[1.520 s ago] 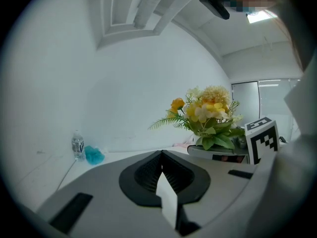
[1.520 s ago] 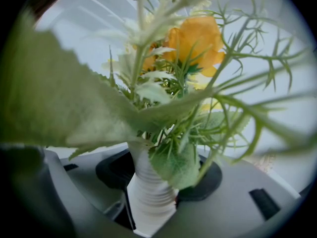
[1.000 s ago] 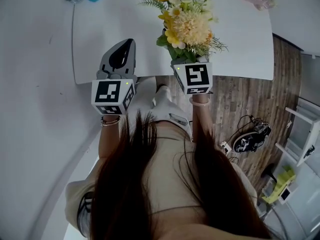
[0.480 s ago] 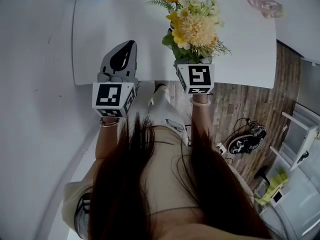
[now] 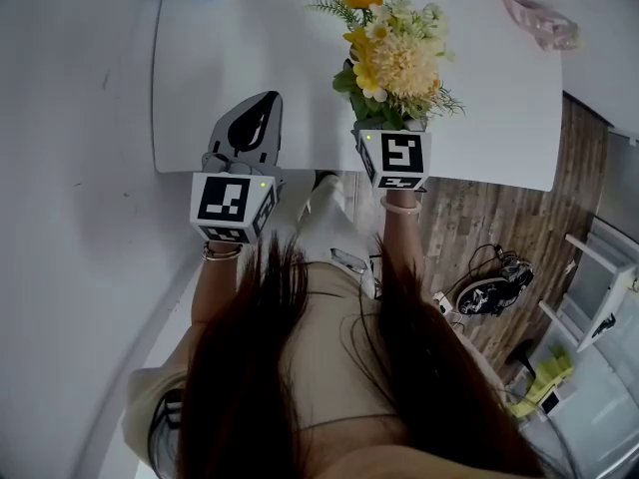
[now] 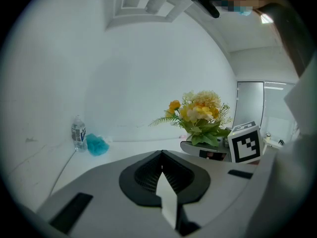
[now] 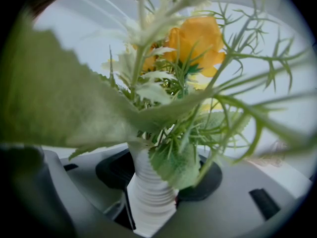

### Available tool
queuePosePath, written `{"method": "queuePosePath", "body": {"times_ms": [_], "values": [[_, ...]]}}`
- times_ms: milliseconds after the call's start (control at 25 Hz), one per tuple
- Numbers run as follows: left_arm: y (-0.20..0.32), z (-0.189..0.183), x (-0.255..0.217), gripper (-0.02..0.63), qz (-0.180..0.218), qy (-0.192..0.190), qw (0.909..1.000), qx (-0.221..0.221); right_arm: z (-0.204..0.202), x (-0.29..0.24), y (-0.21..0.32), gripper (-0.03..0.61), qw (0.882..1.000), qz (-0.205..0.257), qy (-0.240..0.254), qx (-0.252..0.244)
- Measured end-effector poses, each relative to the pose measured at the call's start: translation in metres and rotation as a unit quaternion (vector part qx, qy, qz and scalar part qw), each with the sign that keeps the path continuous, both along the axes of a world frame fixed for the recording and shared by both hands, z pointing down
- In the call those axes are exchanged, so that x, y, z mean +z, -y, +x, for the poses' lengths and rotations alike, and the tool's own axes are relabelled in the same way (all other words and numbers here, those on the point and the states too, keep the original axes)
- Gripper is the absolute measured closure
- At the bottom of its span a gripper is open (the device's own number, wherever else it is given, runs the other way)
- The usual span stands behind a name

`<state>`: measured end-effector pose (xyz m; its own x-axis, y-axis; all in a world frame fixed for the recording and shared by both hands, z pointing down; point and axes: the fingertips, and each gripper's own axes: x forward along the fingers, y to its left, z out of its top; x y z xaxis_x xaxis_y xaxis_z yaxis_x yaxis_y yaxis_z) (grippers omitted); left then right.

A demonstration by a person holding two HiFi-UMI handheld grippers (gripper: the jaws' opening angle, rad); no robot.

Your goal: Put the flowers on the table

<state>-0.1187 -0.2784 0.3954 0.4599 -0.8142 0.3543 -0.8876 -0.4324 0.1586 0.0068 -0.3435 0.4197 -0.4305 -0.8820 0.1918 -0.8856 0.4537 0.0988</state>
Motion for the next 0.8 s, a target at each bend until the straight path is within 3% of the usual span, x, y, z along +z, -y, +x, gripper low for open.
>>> {"method": "queuePosePath", "body": {"times_ms": [800], "values": [[0.004,0.002,0.011,0.611,-0.011,0.003,0.9998,0.015,-0.004,0.020,0.008,0.319,1.000,-0.006,0.015,0.006]]}}
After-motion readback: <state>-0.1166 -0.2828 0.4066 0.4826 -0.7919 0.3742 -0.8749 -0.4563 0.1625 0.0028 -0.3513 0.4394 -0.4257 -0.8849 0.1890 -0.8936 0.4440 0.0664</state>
